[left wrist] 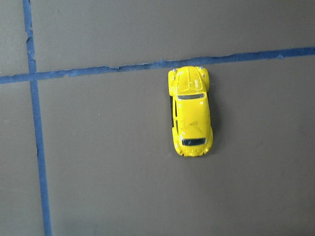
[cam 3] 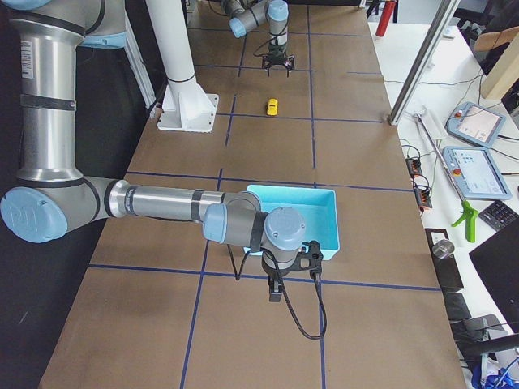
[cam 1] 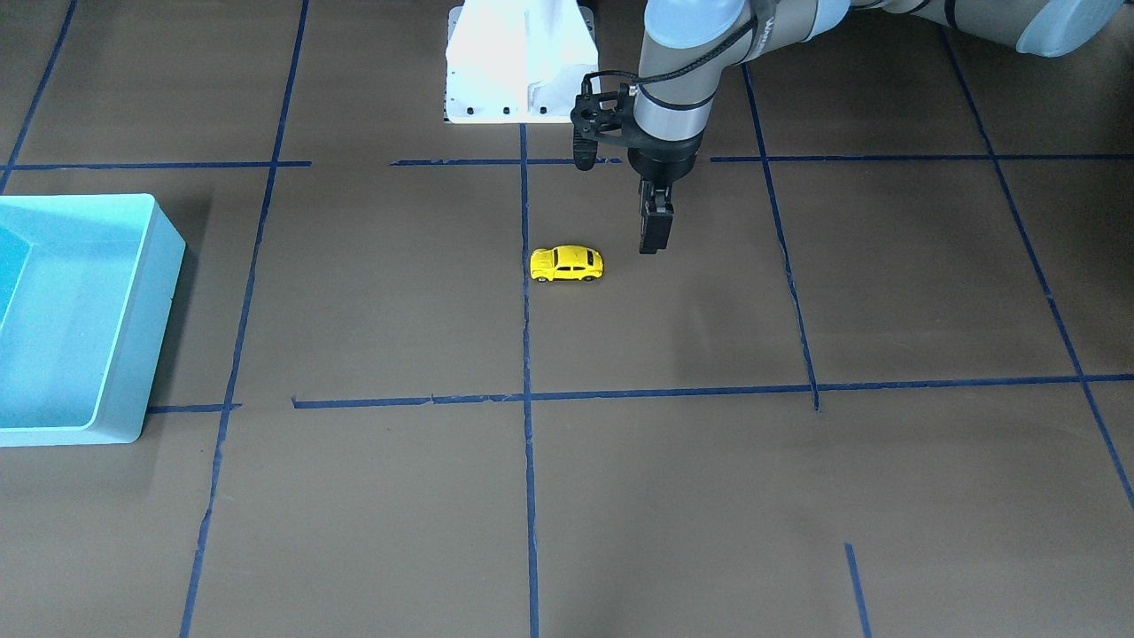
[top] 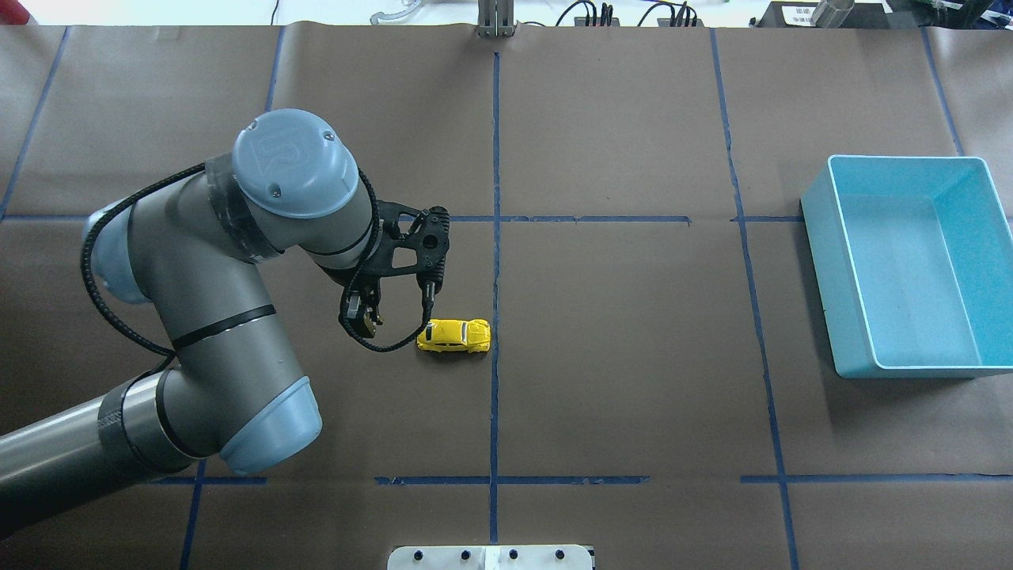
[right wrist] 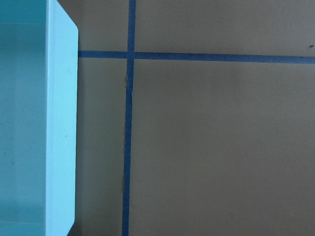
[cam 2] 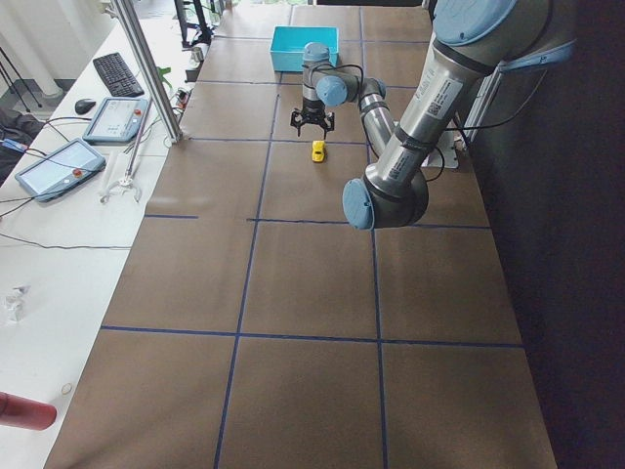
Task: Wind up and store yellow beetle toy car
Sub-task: 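Reach the left gripper down over the yellow beetle toy car, then lower the left gripper and close it on the yellow car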
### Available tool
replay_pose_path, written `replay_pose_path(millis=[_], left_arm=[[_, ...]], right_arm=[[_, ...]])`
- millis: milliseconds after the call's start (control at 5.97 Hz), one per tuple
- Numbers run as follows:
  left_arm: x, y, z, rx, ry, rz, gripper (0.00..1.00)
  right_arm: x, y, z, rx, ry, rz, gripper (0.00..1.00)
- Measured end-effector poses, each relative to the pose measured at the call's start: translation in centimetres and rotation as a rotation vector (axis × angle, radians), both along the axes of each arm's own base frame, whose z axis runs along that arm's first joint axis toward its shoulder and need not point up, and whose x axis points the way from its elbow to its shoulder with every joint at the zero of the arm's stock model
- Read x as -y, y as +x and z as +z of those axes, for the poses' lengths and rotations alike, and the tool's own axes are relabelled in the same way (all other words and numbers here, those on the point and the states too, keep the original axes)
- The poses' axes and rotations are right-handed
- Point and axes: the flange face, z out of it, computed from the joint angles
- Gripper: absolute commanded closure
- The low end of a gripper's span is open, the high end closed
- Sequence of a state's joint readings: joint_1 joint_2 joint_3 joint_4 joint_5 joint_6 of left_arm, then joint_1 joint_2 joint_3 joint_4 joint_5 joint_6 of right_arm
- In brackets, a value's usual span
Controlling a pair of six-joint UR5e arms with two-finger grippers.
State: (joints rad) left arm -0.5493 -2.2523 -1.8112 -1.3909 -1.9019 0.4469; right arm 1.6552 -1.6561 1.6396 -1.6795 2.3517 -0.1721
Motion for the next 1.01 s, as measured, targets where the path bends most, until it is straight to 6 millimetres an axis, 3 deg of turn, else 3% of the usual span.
replay_pose_path(millis=[168,670,1006], left_arm=[[-0.4,1.6,-0.3,0.005,-0.021,0.0,0.0],[1.1,7.8,-0.1,0.003,-0.046,-0.004,0.0],[0.8,9.9,0.2,0.005,-0.052,0.008,0.0]], right_arm=[[-0.1,0.0,0.2,0.001,-0.004,0.0,0.0],[-0.3,0.0,0.2,0.002,-0.006,0.001,0.0],[-0.3,0.0,0.3,0.002,-0.009,0.001,0.0]])
